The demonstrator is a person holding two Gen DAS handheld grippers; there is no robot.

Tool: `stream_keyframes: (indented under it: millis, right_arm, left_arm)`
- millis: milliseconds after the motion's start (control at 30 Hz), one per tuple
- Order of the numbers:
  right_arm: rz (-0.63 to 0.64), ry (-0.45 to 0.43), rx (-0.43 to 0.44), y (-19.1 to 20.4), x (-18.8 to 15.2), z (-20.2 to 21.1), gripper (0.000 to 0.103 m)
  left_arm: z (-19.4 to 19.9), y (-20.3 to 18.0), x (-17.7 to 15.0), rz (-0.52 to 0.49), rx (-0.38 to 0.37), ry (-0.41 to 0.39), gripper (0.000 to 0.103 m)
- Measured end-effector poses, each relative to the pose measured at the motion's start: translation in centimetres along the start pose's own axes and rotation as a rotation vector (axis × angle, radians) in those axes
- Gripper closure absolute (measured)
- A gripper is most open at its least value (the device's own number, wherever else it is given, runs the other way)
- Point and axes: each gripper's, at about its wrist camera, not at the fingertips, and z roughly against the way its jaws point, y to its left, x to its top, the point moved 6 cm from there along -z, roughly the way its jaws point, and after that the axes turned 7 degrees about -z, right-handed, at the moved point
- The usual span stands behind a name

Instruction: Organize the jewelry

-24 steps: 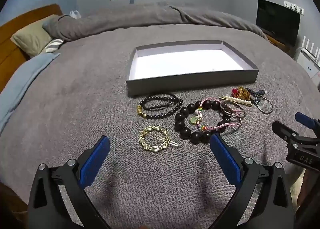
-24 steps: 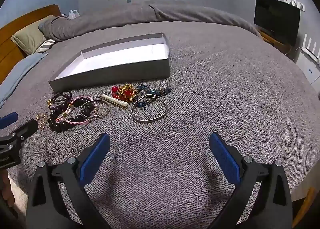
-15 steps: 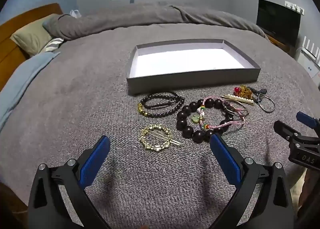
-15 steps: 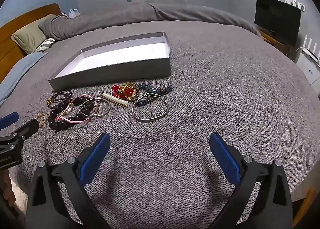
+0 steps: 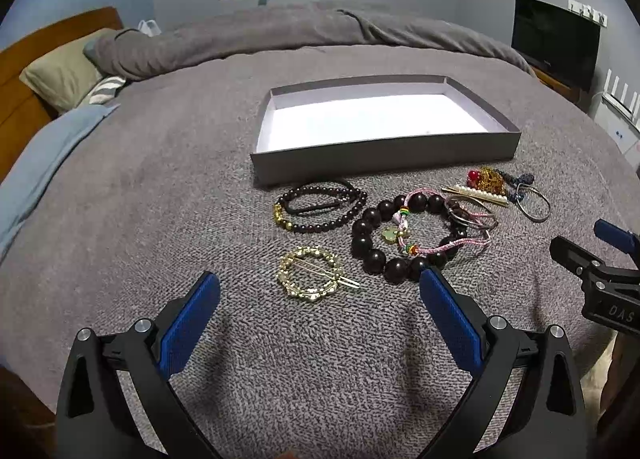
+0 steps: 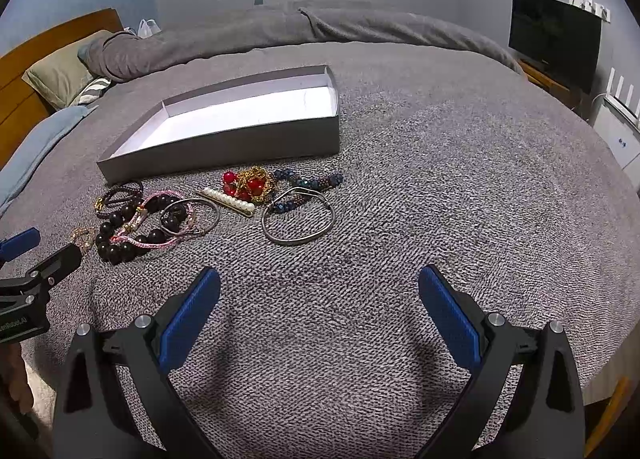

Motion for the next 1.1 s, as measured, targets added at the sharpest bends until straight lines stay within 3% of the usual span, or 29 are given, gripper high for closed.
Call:
stream_keyframes:
  millis: [1100]
  right_arm:
    - [-0.005, 0.015, 0.002, -0.05, -0.14, -0.20, 0.005]
  left_arm:
    - [-0.03, -0.04, -0.12, -0.005, -0.002, 0.001, 0.004]
